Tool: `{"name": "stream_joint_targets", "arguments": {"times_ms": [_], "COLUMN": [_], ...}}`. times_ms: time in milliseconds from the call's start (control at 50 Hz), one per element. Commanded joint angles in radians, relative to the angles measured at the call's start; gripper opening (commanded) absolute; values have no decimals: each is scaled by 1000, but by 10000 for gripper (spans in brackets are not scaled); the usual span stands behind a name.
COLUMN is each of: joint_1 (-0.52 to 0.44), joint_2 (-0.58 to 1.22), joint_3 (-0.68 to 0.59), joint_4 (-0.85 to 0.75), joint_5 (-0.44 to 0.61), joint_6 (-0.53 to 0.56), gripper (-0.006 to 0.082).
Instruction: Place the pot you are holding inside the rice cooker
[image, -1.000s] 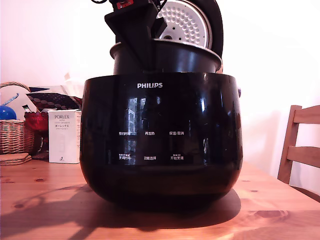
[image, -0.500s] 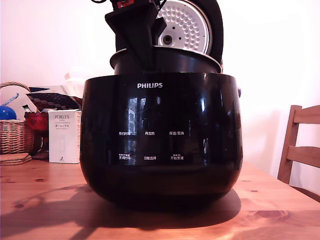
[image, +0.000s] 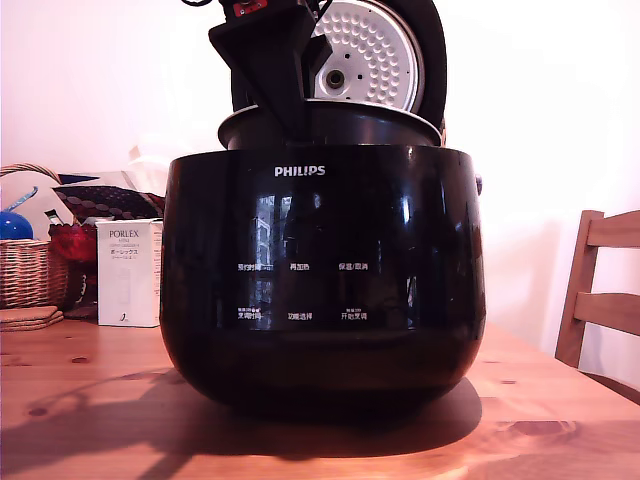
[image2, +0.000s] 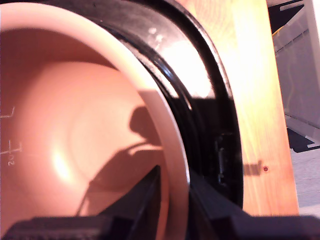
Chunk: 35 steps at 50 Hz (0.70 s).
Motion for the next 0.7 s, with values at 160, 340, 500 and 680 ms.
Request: {"name": "stream_joint_targets", "arguments": {"times_ms": [160,340,500,680], "joint_1": [20,20,20,27], "joint_2": [-27,-27,-27,-27], "joint_3": [41,41,41,41], "joint_4": [32,29,31,29], "joint_5": [-10,-10,-10,-10], "joint_6": [-14,-16,-16,-19], "gripper": [115,117,117,117]}}
